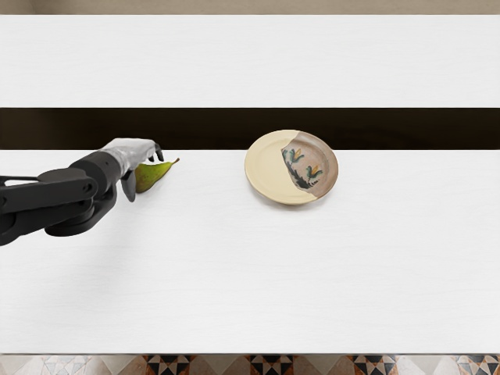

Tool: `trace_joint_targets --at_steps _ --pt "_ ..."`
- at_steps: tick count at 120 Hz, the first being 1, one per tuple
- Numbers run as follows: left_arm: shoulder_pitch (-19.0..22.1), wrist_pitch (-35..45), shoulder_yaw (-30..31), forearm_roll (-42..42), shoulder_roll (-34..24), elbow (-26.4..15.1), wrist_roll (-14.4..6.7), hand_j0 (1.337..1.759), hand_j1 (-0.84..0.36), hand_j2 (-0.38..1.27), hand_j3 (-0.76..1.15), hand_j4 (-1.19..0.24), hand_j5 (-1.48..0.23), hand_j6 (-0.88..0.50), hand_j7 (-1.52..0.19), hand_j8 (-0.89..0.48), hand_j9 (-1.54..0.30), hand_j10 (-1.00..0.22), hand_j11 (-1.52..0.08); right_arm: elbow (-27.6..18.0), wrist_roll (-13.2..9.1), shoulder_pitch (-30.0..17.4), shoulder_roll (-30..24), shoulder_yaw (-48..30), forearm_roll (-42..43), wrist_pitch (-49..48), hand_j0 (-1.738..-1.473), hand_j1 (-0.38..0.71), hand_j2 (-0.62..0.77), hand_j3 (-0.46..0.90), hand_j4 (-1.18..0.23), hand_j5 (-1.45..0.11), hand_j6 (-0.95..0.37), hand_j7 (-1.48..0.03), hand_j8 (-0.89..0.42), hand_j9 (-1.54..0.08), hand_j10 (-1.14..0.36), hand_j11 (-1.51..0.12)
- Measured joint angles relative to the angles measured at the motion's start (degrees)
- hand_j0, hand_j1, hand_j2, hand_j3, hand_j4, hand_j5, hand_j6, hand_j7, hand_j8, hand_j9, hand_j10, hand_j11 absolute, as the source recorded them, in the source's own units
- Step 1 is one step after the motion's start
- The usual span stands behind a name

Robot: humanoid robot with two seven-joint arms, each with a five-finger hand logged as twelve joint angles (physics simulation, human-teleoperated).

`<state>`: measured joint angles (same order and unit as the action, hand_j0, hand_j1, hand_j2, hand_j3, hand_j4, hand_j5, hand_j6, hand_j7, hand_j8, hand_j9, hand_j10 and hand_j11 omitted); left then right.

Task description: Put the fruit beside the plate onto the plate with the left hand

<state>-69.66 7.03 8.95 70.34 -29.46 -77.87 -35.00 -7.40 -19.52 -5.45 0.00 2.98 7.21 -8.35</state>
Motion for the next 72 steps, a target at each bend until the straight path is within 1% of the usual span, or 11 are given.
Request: trace_joint_targets --at_steps 28,55,66,68,72 --pt "0.05 0.08 0.09 0.05 0.05 0.07 0.0 1.658 -0.1 0.08 0.0 -0.36 -0.49 -0.39 -0.49 -0.38 -0.49 -0.38 -0.49 -0.01 0.01 0.0 0.0 0.0 0.0 0.0 -1.658 -0.35 0.0 0.0 0.0 0.0 0.0 0.0 0.0 0.0 0.0 0.0" --pt "0.05 0.09 0.48 0.18 0.11 0.53 0.0 1.657 -0.13 0.09 0.0 -0.32 -0.55 -0.37 -0.55 -0.42 -0.55 -0.42 -0.55 0.01 0.06 0.0 0.0 -0.07 0.0 0.0 -1.658 -0.35 0.0 0.0 0.0 0.0 0.0 0.0 0.0 0.0 0.0 0.0" --pt "0.11 0.09 0.64 0.31 0.11 0.65 -0.01 1.655 -0.12 0.06 0.0 -0.31 -0.57 -0.36 -0.58 -0.44 -0.58 -0.44 -0.58 0.0 0.08 0.0 0.0 -0.08 0.0 0.0 -1.658 -0.35 0.0 0.0 0.0 0.0 0.0 0.0 0.0 0.0 0.0 0.0" --pt "0.31 0.1 0.64 0.42 0.11 0.68 -0.01 1.655 -0.12 0.02 0.0 -0.3 -0.58 -0.35 -0.59 -0.44 -0.59 -0.44 -0.59 0.0 0.08 0.0 0.0 -0.08 0.0 0.0 -1.658 -0.35 0.0 0.0 0.0 0.0 0.0 0.0 0.0 0.0 0.0 0.0" --pt "0.67 0.18 0.62 0.68 0.12 0.74 -0.01 1.653 -0.12 -0.02 0.0 -0.25 -0.59 -0.34 -0.6 -0.41 -0.61 -0.46 -0.61 0.0 0.09 0.0 0.0 -0.08 0.0 0.0 -1.658 -0.35 0.0 0.0 0.0 0.0 0.0 0.0 0.0 0.0 0.0 0.0"
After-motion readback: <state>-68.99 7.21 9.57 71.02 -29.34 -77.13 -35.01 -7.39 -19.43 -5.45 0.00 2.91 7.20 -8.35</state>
